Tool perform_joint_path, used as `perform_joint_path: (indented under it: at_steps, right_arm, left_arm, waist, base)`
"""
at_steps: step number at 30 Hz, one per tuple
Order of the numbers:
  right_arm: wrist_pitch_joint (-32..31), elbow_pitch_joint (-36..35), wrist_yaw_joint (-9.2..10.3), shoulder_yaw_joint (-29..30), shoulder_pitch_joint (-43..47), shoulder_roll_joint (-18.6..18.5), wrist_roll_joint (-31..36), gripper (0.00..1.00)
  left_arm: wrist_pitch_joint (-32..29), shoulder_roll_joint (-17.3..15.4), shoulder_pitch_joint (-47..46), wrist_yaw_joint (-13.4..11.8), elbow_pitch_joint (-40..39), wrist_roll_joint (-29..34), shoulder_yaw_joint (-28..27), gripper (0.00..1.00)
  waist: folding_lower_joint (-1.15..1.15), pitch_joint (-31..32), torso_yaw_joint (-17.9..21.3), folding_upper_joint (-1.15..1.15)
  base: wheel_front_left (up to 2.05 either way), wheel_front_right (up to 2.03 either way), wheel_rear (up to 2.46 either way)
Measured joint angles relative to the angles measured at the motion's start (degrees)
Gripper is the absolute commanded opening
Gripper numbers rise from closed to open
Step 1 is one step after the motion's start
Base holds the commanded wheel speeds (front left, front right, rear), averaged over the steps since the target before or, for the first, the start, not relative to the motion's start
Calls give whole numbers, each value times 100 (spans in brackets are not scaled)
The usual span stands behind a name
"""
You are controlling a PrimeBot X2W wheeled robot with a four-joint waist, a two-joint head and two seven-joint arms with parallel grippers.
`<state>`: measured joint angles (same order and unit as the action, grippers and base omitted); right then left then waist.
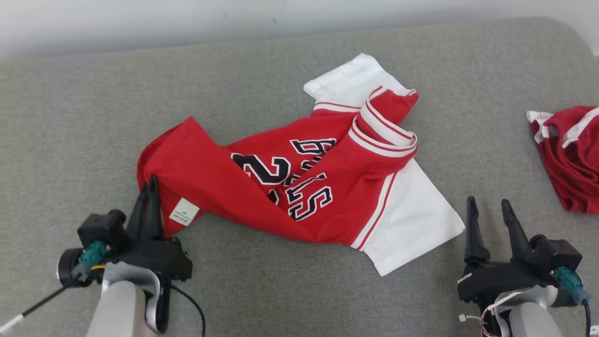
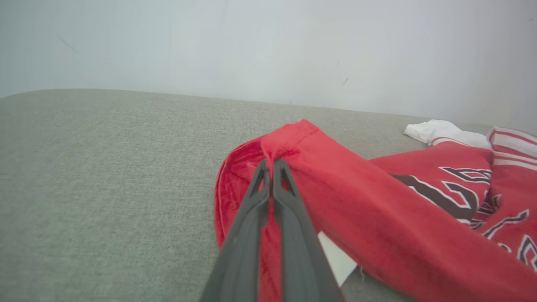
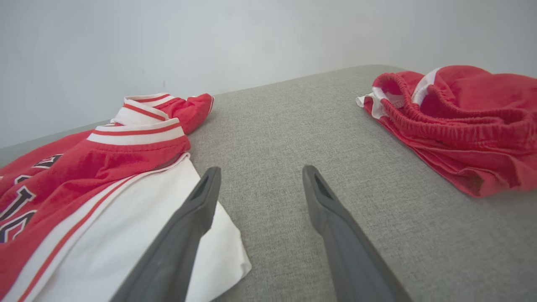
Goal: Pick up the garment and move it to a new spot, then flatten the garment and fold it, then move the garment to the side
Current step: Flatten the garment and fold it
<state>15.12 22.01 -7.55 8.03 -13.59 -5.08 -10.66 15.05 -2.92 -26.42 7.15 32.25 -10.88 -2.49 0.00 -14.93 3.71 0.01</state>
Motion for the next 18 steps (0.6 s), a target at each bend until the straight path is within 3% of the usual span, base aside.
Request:
perform_joint_path:
  at_steps: [10, 18]
  right_arm:
    - [1, 136, 0, 24, 312, 149, 34, 100]
    - [1, 257, 0, 120, 593, 199, 100, 100]
  left_arm:
    - [0, 3, 929, 25, -563, -294, 388, 0]
    - [0, 1, 1872, -44, -230, -519, 468, 0]
  waist:
    - [0, 633, -329, -1]
    - [-1, 1155, -580, -1]
  base:
    - [0, 0, 0]
    - [0, 0, 0]
